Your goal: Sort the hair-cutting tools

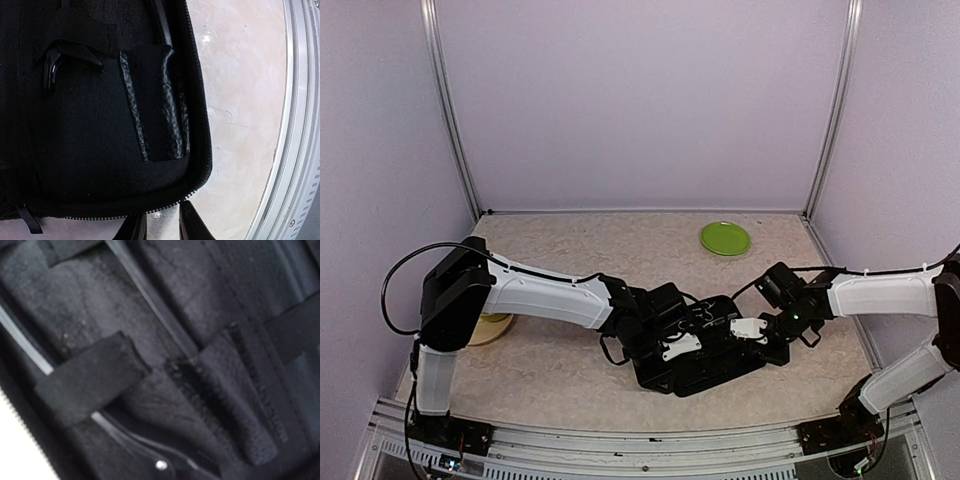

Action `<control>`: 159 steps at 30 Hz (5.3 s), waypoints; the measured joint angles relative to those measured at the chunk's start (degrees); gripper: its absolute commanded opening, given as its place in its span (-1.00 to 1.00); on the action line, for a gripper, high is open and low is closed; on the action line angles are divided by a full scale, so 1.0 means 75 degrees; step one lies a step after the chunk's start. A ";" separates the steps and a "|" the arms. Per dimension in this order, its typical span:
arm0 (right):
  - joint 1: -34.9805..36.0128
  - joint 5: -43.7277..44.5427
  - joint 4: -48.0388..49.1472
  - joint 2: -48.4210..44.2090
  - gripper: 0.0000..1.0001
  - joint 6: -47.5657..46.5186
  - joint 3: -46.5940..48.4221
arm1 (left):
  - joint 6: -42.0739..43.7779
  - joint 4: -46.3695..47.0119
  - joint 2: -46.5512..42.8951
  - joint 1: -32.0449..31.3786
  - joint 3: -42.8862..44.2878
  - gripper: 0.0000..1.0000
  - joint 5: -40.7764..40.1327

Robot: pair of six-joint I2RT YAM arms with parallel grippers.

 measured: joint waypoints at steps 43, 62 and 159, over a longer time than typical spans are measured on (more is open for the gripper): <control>0.0973 0.0766 -0.0440 0.0303 -1.00 0.0667 0.0417 | 0.0085 0.0009 0.0000 0.0003 -0.0006 -0.52 0.0020; 0.1172 0.0055 -0.0772 0.0624 -0.56 0.0557 0.0618 | 0.0146 0.0026 -0.0102 -0.0003 -0.0207 -0.51 0.0283; -0.2232 -0.4176 -0.0784 0.1883 -0.03 -0.0883 0.3963 | 0.1533 0.6371 -0.1679 0.0361 -0.2486 -1.00 -0.4989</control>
